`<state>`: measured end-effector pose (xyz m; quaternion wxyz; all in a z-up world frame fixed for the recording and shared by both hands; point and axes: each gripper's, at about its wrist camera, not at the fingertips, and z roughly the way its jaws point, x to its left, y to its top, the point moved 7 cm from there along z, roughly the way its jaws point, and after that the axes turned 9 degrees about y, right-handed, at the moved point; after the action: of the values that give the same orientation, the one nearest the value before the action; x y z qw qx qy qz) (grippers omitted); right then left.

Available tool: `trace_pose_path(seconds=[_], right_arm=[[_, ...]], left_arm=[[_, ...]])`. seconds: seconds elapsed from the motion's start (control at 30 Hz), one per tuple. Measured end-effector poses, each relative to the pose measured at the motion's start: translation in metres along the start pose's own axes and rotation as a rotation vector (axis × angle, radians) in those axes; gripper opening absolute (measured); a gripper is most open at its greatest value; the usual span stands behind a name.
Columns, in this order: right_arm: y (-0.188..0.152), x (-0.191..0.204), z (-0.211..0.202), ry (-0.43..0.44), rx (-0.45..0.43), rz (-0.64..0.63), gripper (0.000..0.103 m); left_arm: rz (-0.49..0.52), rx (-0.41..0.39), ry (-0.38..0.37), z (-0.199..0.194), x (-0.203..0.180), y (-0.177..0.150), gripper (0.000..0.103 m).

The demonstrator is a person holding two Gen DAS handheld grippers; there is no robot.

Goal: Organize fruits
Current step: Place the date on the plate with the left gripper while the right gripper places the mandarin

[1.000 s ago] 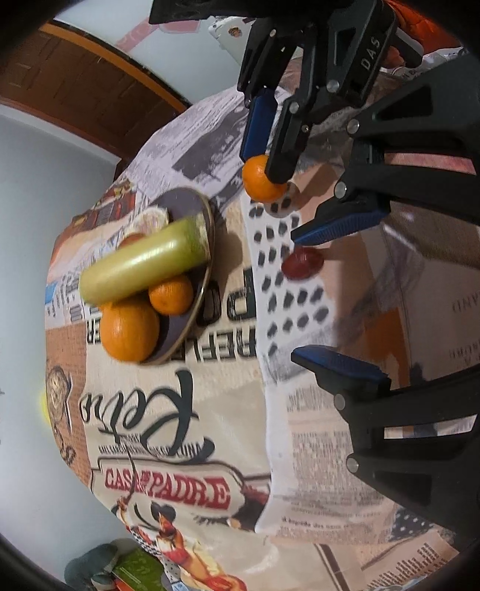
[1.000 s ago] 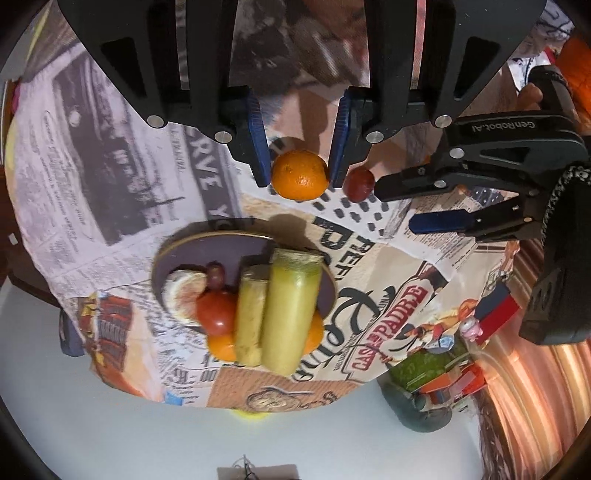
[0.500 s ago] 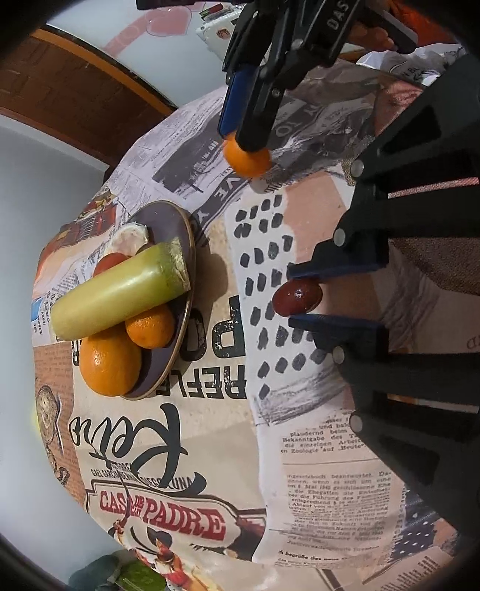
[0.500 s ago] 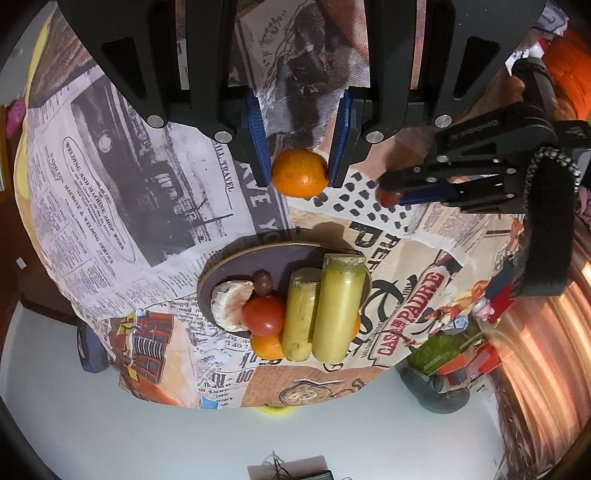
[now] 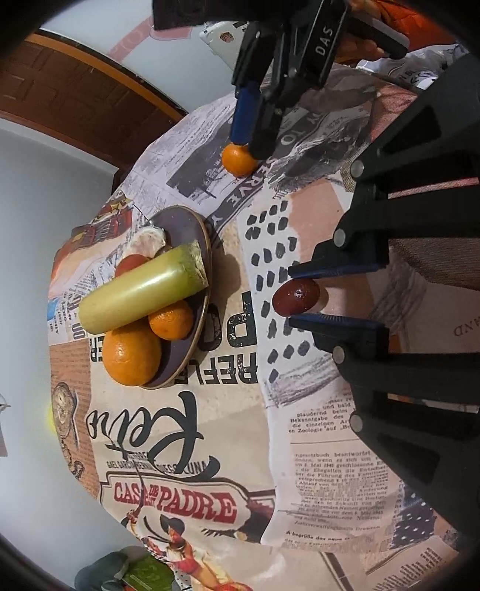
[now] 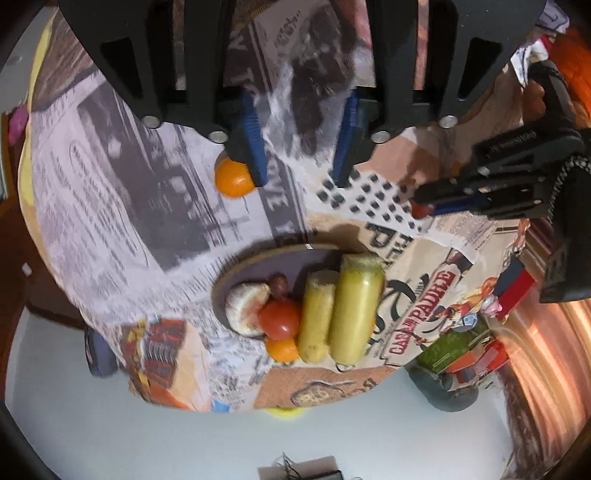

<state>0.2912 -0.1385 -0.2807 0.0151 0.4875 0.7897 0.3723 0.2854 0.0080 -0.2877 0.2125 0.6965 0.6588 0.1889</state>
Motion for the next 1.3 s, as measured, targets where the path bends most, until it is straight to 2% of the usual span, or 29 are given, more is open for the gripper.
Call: trace_pose_path(seconds=[0.17,0.43,0.53,0.67,0.73,0.8,0.87,1.03,1.3], right_arm=[[-0.007,-0.012,-0.002,-0.005,0.008,0.024,0.042],[0.005,-0.023,-0.026,-0.05,-0.066,0.013,0.042],[0.003,-0.033,-0.018,-0.099,-0.035,0.006,0.042],[-0.003,-0.041,0.002,-0.107,0.012,0.019,0.042],[-0.004,-0.044,0.009,-0.117,0.013,0.029,0.04],[-0.003,-0.048,0.012,-0.114,0.008,0.05,0.032],[-0.001,-0.049,0.011,-0.102,0.0,0.058,0.032],[0.013,-0.038,0.007,-0.079,-0.029,0.028,0.032],[0.059,-0.007,0.007,-0.026,-0.115,-0.047,0.032]], left_arm=[[0.013,-0.002,0.002,-0.001,-0.003,-0.004,0.018],[0.022,-0.001,-0.001,0.0,-0.006,-0.005,0.018],[0.015,-0.006,-0.001,-0.001,-0.005,-0.003,0.018],[0.006,-0.009,0.001,-0.001,-0.003,0.0,0.018],[0.007,-0.009,0.006,0.0,-0.002,0.001,0.018],[0.004,-0.012,0.01,-0.001,0.0,0.002,0.018],[0.0,-0.017,0.013,-0.001,0.002,0.004,0.018],[0.0,-0.041,0.03,-0.002,0.008,0.018,0.018],[-0.02,-0.105,0.048,-0.005,0.02,0.056,0.018]])
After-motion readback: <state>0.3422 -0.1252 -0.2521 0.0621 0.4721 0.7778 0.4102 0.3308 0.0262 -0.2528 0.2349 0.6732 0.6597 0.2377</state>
